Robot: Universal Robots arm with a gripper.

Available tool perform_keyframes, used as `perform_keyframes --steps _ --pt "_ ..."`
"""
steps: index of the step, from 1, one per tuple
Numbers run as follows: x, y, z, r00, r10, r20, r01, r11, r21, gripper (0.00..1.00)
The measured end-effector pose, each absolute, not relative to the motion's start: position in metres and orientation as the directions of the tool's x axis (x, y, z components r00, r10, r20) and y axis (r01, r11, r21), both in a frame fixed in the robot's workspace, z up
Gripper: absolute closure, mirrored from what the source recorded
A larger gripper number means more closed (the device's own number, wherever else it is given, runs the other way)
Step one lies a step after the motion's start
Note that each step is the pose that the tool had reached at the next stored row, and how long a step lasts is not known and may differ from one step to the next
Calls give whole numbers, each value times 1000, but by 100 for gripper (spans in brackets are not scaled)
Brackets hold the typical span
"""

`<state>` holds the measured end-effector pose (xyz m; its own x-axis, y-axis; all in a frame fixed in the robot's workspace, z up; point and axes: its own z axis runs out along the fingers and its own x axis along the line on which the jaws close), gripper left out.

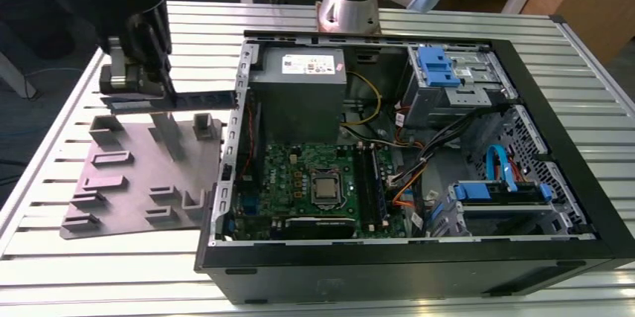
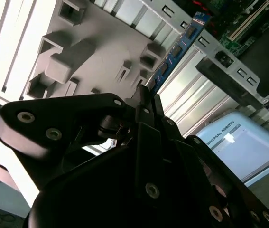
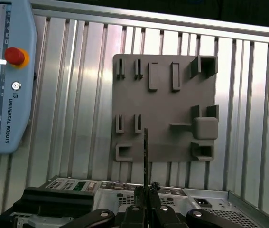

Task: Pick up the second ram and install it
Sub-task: 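Pick up the second ram and move it above second insertion slot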

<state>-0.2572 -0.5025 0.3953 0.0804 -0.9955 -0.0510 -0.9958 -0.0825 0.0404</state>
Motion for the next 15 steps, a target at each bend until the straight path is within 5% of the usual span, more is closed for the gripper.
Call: perform_keyframes --steps 15 --pt "-207 -503 395 80 -995 -52 -996 -83 40 89"
